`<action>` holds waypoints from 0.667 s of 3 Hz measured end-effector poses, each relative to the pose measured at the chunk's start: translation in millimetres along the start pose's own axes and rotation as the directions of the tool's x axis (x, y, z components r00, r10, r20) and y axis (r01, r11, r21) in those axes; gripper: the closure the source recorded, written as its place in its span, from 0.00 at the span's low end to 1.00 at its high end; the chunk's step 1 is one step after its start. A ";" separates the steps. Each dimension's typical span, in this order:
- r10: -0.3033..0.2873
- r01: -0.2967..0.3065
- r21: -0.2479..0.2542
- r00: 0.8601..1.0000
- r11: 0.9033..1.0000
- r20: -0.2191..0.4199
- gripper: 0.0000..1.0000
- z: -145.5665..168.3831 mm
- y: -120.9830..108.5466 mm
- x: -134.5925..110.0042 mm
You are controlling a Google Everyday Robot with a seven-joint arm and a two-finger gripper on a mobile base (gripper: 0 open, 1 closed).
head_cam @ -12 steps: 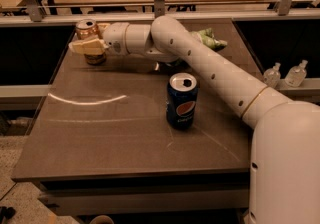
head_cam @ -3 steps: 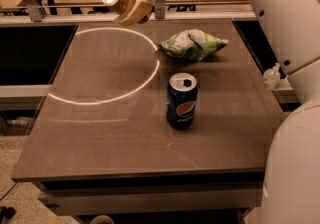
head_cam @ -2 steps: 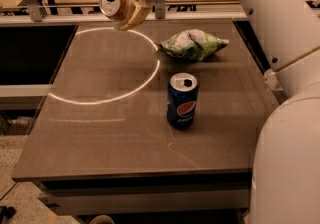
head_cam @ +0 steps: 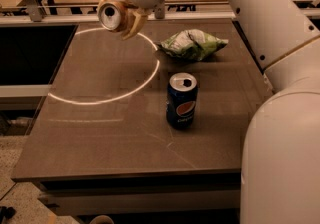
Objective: Knock orange can over
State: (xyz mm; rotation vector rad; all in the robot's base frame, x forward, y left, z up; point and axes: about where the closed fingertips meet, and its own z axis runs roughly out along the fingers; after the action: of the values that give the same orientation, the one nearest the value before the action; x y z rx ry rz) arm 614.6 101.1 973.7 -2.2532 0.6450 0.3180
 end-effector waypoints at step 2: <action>-0.032 0.013 -0.190 0.995 0.982 -0.098 1.00 39.0 7.0 -13.4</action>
Offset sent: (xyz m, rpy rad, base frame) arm -0.0467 0.0592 -0.0659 -0.5102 0.0188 0.0943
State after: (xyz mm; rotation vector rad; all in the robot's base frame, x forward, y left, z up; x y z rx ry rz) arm 598.4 130.2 948.3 -2.4698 0.6652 0.2648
